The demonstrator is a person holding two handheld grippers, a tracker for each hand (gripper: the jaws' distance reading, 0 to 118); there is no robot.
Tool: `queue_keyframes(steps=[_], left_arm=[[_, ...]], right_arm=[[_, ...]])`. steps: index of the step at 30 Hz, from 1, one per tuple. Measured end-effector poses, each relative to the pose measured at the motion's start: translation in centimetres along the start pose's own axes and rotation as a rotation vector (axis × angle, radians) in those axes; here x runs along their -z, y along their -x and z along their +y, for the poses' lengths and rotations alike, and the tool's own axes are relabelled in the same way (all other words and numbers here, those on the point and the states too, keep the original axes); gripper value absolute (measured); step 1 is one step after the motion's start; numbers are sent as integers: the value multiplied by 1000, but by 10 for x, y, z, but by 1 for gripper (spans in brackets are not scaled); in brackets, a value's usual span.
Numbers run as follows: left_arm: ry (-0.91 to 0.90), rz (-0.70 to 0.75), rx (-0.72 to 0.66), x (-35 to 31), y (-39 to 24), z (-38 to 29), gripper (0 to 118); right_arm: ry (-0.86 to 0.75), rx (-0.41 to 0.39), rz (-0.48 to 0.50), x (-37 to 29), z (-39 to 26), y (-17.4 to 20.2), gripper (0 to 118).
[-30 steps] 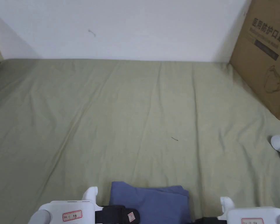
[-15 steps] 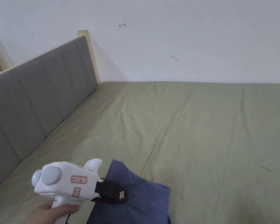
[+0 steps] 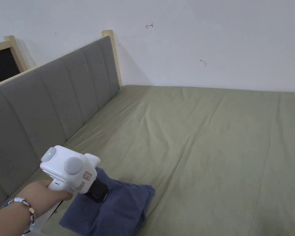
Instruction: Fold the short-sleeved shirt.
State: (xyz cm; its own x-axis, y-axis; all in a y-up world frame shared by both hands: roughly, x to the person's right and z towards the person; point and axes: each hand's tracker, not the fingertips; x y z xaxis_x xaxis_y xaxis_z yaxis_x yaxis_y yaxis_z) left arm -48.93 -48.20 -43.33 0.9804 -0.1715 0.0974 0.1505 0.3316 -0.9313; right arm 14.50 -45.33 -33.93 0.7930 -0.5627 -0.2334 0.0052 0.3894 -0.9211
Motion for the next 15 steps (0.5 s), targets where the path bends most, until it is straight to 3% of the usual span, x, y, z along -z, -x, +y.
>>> queue_keyframes(steps=[1,2,5,9,10,11,12,13,14,15], left_arm=[[-14,24,8,-2,1,-4,118],[-98,41,21,-11,4,-2,113],[-96,52,-6,-20,11,-7,113],[-175,-6,-33,-42,-16,-17,112],[-167,-79,-46,-47,-28,-17,110],[-170,-124,-51,-55,-49,-22,99],[-181,-178,-53,-59,-67,-24,77],[-181,-237,-57,-63,-87,-25,48],[-177,-270,-53,-66,-105,-26,3],[-188,-308,-47,-74,-135,-29,0]], right_arm=[[-1,0,0,0,0,0,0],[-4,-2,-1,0,0,1,0],[-13,-12,-10,0,2,1,0],[-33,-23,-5,-6,1,6,0],[-42,-27,-4,-8,1,7,0],[-51,-35,-9,-10,1,8,0],[-63,-53,-28,-13,1,8,0],[-83,-86,-68,-18,1,10,0],[-97,-113,-111,-21,1,12,0],[-103,-146,-151,-25,3,15,0]])
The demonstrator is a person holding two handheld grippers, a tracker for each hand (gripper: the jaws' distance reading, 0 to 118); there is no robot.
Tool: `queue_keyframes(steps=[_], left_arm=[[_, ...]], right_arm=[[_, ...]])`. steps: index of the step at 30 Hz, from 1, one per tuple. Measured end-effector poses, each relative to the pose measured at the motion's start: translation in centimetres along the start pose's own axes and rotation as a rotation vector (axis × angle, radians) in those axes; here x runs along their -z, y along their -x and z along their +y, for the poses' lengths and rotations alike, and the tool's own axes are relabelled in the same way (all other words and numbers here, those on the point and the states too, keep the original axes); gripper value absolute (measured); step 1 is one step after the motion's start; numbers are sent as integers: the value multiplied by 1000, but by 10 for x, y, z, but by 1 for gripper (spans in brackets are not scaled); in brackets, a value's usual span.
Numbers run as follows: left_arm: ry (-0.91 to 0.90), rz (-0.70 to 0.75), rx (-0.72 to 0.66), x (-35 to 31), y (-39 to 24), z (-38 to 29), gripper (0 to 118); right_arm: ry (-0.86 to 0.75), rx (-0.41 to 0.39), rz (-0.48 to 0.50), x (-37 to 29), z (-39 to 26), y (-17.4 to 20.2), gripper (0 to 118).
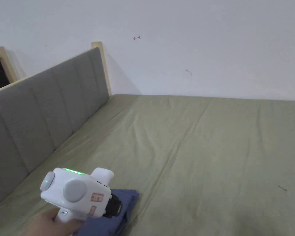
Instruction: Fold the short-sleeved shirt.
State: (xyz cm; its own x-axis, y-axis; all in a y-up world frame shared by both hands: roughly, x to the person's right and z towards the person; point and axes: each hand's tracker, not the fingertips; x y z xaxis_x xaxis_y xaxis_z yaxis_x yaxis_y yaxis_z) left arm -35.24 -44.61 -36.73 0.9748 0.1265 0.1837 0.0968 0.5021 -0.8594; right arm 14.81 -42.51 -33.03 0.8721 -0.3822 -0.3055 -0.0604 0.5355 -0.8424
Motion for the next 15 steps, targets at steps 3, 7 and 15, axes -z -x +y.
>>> queue_keyframes(steps=[3,7,15], left_arm=[[-69,-73,-43,3,-57,-5,0],[-251,-65,5,-6,-133,5,0],[-724,83,14,-55,-221,26,0]], right_arm=[[-11,-33,-62,-12,7,4,0],[-55,38,-167,-30,18,4,0],[-573,-107,-263,-78,26,30,0]])
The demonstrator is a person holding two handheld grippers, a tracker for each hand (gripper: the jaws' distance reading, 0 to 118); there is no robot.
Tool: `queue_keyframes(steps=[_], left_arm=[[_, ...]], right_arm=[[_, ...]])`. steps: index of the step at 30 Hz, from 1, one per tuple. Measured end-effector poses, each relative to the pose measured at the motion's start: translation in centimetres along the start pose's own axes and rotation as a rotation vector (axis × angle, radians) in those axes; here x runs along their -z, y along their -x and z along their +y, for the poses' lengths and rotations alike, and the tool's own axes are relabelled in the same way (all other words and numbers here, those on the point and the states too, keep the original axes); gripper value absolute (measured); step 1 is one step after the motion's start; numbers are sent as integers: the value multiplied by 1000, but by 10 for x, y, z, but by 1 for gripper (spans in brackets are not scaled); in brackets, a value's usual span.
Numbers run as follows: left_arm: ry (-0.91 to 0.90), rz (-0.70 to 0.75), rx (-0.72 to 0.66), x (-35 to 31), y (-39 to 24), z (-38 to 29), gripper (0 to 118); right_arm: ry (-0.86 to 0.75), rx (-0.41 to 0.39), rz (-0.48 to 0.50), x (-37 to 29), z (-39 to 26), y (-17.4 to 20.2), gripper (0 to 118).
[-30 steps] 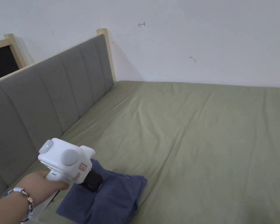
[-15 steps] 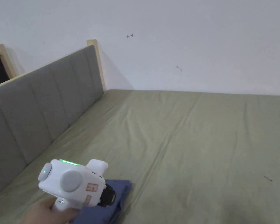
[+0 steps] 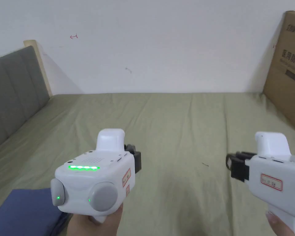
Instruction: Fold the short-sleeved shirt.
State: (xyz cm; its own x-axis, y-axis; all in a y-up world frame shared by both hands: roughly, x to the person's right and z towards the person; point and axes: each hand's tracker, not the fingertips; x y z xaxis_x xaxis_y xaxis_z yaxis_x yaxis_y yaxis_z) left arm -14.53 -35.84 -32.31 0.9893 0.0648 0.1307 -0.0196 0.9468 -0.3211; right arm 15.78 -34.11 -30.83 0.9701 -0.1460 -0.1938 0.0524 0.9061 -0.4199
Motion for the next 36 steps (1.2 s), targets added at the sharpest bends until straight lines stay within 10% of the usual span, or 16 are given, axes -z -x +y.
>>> queue_keyframes(steps=[7,11,12,14,15,36], left_arm=[[-274,182,178,-24,-33,8,10],[-228,99,152,-23,-34,12,110],[-222,97,166,-23,-34,11,117],[-237,106,178,-24,-36,8,118],[-249,103,183,-25,-37,8,118],[-317,120,126,-33,-31,21,118]], right_arm=[[-352,-58,-110,-13,1,12,1],[-340,-38,-126,-10,2,11,50],[-336,-36,-141,-10,1,11,70],[-331,-37,-170,-8,2,10,115],[-330,-34,-171,-8,1,9,118],[-401,-126,-229,-14,10,15,118]])
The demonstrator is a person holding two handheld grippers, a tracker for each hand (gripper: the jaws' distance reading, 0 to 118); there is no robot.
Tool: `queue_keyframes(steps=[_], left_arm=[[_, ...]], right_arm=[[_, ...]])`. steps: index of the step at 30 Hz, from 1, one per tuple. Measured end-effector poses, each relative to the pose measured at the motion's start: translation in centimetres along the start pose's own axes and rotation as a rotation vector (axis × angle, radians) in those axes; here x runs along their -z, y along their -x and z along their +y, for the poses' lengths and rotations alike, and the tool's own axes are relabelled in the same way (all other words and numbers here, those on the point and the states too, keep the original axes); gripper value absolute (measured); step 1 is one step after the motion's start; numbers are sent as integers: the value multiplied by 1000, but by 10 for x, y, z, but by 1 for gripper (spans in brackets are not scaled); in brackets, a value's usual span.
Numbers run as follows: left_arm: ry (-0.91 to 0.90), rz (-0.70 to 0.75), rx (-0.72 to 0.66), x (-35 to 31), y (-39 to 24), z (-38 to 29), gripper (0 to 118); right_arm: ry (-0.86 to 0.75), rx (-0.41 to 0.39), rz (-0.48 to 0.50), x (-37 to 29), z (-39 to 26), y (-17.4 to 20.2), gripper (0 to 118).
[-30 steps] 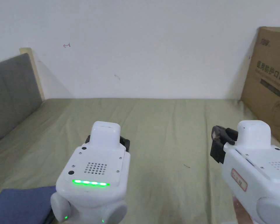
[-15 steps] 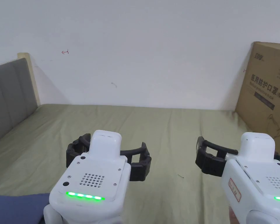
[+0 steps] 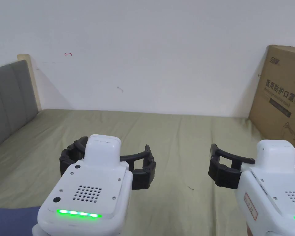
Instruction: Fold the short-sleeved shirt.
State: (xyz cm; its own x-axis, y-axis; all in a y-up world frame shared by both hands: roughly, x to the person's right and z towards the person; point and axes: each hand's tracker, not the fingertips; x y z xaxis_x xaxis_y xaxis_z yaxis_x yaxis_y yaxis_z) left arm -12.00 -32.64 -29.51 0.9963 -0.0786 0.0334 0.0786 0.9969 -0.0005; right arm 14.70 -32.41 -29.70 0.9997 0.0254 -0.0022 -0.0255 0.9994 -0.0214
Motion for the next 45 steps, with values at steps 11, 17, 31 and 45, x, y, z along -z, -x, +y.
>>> queue_keyframes(steps=[11,17,31,45], left_arm=[[-19,20,-41,-1,8,3,118],[-19,24,-75,-3,13,3,118],[-39,-40,-54,-10,8,7,117],[-26,-28,-72,-6,7,8,117]], right_arm=[[10,-7,16,0,0,7,118],[16,12,17,0,-3,6,118],[40,18,13,-1,-6,7,118],[43,17,11,1,-5,2,118]])
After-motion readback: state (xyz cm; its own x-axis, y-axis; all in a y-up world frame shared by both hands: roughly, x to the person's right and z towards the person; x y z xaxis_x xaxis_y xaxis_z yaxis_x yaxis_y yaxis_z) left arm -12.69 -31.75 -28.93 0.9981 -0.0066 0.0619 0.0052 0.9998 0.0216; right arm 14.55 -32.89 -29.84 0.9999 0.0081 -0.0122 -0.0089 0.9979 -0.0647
